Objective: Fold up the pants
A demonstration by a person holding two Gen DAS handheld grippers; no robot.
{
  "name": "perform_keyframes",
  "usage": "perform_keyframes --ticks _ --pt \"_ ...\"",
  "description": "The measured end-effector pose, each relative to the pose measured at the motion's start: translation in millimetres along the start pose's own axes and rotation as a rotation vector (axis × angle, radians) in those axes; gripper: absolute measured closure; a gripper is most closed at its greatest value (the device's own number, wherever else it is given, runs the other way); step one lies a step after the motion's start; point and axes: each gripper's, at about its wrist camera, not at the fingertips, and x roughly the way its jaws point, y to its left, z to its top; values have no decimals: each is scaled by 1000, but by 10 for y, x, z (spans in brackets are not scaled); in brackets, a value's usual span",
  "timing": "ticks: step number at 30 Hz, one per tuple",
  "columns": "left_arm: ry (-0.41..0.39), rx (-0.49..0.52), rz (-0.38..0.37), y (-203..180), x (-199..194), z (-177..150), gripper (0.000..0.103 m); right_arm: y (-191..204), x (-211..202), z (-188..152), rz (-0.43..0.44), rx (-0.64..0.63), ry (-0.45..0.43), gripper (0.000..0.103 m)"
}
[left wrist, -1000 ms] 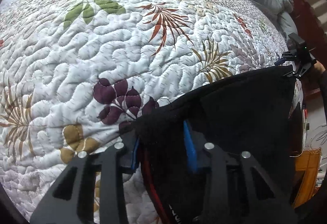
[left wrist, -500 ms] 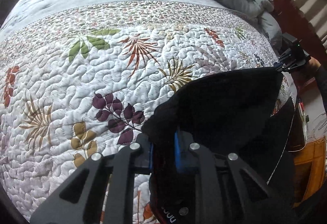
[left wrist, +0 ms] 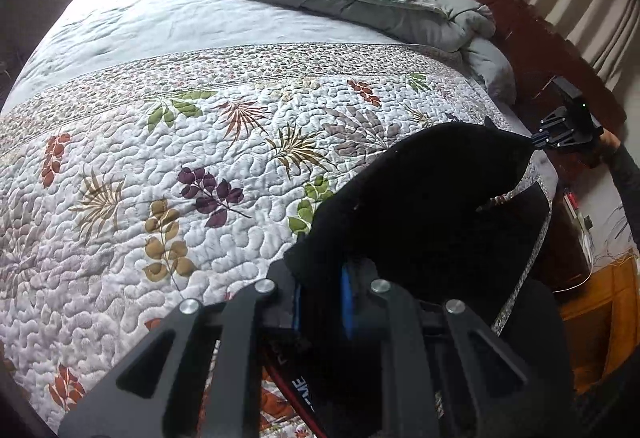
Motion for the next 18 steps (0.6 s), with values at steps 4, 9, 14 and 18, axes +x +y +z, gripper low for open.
perform_keyframes --ticks 4,9,14,18 --pt "-30 27 5 -141 -149 -231 90 278 -34 -294 -60 -5 -35 96" --pt "-31 81 30 -310 -283 -539 90 565 4 -663 -120 10 -89 96" --pt "-12 144 68 -416 -340 -882 90 893 126 -1028 -198 3 -114 96" --pt "33 226 114 -553 -270 -1219 89 1119 344 -1271 -240 7 -115 96"
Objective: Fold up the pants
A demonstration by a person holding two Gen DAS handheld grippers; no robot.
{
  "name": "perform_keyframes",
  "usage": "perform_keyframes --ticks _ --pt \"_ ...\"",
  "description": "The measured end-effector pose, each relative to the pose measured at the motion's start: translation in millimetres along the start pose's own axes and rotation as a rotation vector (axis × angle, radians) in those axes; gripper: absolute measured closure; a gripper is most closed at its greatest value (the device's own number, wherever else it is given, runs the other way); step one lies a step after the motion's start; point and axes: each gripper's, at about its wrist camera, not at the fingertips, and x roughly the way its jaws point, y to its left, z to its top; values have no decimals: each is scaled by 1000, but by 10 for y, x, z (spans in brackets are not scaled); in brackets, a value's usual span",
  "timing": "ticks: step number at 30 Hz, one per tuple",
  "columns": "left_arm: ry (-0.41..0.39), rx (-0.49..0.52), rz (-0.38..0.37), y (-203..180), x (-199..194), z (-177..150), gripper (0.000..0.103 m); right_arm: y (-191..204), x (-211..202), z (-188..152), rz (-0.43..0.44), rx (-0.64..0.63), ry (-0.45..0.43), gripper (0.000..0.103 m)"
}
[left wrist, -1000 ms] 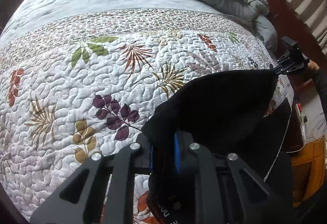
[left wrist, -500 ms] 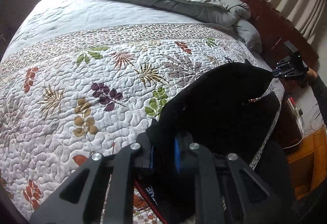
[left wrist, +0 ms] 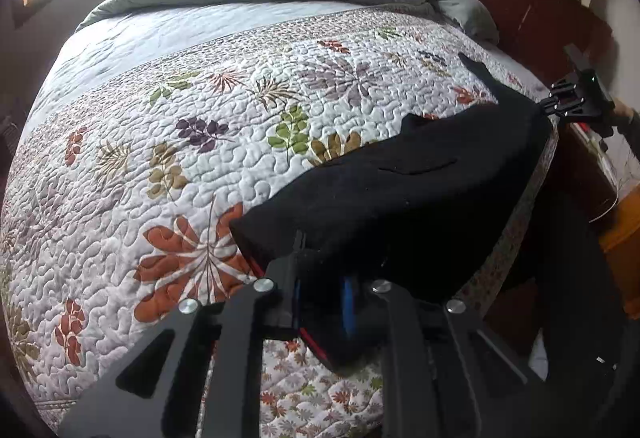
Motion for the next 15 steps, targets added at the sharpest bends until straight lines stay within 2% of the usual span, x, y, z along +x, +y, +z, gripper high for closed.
perform_keyframes --ticks 5,10,15 --pt "70 93 36 -248 211 -367 89 305 234 -251 -22 23 21 96" --pt "129 215 118 -444 394 -647 89 494 432 -375 -55 20 58 96" --pt "160 245 144 -437 448 -777 89 567 550 -465 -74 18 95 96"
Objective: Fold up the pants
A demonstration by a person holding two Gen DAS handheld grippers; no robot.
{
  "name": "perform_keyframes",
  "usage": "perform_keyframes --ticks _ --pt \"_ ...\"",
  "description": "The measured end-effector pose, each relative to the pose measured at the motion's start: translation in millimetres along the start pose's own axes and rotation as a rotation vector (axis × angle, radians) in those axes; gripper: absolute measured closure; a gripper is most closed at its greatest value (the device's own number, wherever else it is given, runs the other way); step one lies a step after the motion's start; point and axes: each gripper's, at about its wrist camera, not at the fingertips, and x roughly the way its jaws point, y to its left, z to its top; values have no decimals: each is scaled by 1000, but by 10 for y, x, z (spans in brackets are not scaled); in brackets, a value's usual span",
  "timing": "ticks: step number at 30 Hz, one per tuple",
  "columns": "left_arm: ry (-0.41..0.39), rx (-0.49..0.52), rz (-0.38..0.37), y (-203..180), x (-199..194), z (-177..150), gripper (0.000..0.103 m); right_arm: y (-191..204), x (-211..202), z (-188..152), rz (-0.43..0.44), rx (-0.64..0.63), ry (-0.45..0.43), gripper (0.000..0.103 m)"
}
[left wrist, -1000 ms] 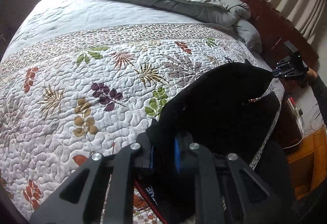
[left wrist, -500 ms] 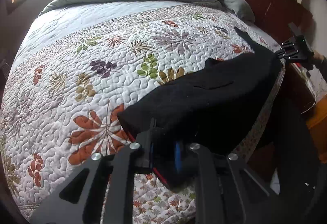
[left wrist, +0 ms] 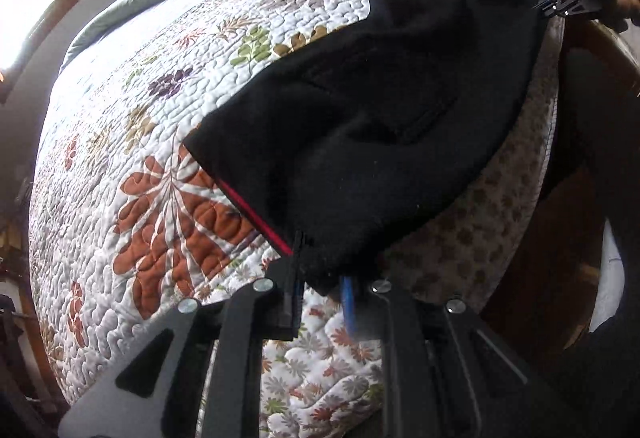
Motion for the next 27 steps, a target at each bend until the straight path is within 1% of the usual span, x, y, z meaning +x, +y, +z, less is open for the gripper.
perform_keyframes --ticks 5,7,9,11,13,14,15,16,17,18,19,20,21,23,24,25,26,27 --pt "6 -30 3 -1 57 -113 89 89 164 -43 -23 -19 42 96" --pt "4 -61 2 8 9 -163 83 118 220 -59 -25 -22 52 96" --pt "-7 -86 9 -15 -108 -222 79 149 259 -74 -32 -32 59 95" --pt "-38 -105 30 -46 -301 -262 72 153 255 -90 -28 -30 58 94" --pt "-89 -134 44 -72 -531 -277 60 126 226 -100 -14 -17 56 92" --pt "-119 -145 48 -94 -650 -274 57 96 186 -96 3 -6 51 89" --pt "-152 -153 70 -137 -770 -246 52 23 149 -73 32 15 42 81" --pt "-172 -154 77 -168 -830 -211 44 -40 81 -54 79 50 24 78" --pt "-200 -155 80 -217 -875 -148 38 -110 -47 -43 145 101 -17 76" --pt "-226 -161 87 -262 -886 -82 25 -152 -130 -29 181 134 -50 74" --pt "-264 -186 85 -313 -871 21 14 -197 -197 -18 214 168 -81 72" --pt "-289 -204 54 -349 -824 110 14 -256 -237 -6 257 214 -111 71" --pt "-308 -232 -10 -388 -716 233 14 -302 -229 4 274 254 -126 71" --pt "-298 -257 -55 -509 -488 433 14 -372 -104 3 280 308 -113 71" --pt "-293 -263 -67 -581 -404 507 14 -383 -10 -18 270 323 -89 71" --pt "-282 -267 -97 -654 -257 610 14 -361 60 -27 263 324 -64 71" --pt "-275 -268 -112 -748 -163 673 14 -335 167 -67 248 311 -13 70" --pt "-266 -266 -117 -833 -40 754 14 -318 225 -103 240 305 21 70"
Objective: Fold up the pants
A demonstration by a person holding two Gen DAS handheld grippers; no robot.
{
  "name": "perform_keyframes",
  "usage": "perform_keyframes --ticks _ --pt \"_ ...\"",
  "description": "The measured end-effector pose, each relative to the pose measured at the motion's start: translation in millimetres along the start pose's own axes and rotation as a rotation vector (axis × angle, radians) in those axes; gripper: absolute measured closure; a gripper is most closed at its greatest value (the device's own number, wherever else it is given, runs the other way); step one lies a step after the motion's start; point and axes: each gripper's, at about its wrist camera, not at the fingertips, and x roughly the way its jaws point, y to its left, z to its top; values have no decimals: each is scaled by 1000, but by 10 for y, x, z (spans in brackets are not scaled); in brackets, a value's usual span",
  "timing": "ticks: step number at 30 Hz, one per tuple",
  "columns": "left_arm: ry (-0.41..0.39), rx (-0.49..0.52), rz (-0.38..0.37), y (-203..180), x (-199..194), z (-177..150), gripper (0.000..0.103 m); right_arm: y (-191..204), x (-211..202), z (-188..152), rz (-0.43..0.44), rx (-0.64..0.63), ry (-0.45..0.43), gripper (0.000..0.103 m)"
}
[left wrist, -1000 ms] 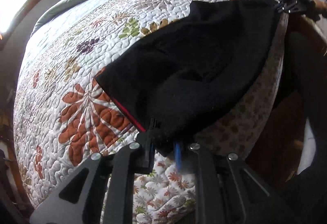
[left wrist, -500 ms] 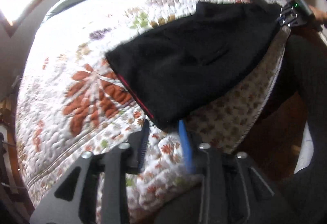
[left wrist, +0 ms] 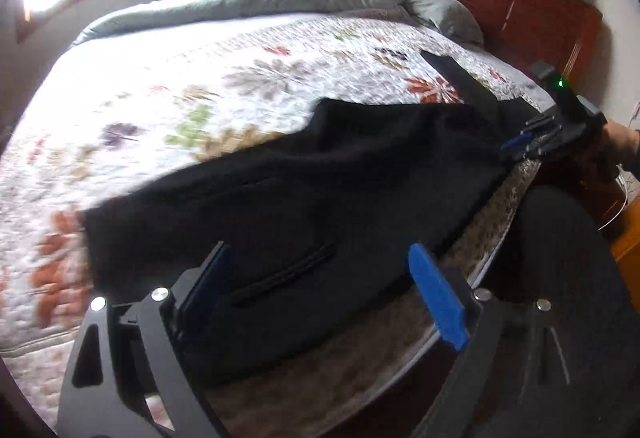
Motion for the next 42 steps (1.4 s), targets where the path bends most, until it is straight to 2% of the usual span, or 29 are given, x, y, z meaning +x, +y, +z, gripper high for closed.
perform_keyframes --ticks 3,4,5,6,7,9,11,14,16,21,26,28,30,32,34,39,42 --pt "28 17 -5 -177 333 12 14 -63 -95 48 33 5 20 71" --pt "35 31 2 -245 418 21 14 -151 -281 170 39 21 -28 70" --pt "39 46 12 -339 504 10 14 -257 -406 277 34 46 -63 65" --pt "45 57 20 -412 592 7 14 -437 -556 437 9 100 -103 53" --pt "53 62 25 -446 675 -1 14 -651 -677 608 -31 168 -136 47" --pt "59 86 49 -530 760 -37 13 -1199 -842 1036 -165 330 -174 43" --pt "53 132 88 -622 832 -78 11 -1732 -804 1497 -266 447 -155 42" --pt "37 132 103 -619 840 -109 8 -2204 -489 2013 -325 566 -92 43" --pt "32 125 95 -589 850 -124 8 -2444 -238 2187 -361 623 -29 43" --pt "28 123 71 -560 903 -103 6 -2668 100 2340 -439 708 49 43" --pt "22 123 66 -565 906 -107 5 -2729 316 2301 -529 691 128 45" --pt "22 122 65 -577 906 -111 5 -2766 330 2269 -513 697 130 55" --pt "21 121 67 -572 900 -116 5 -2789 289 2251 -488 706 124 79" --pt "19 122 71 -573 899 -119 5 -2769 180 2266 -478 694 99 90" --pt "18 121 71 -573 896 -123 5 -2712 16 2302 -465 672 69 95" --pt "12 122 77 -580 900 -135 5 -2550 -667 2219 -388 650 -81 97" --pt "11 113 80 -581 900 -130 4 -2433 -1166 1956 -334 645 -185 97"
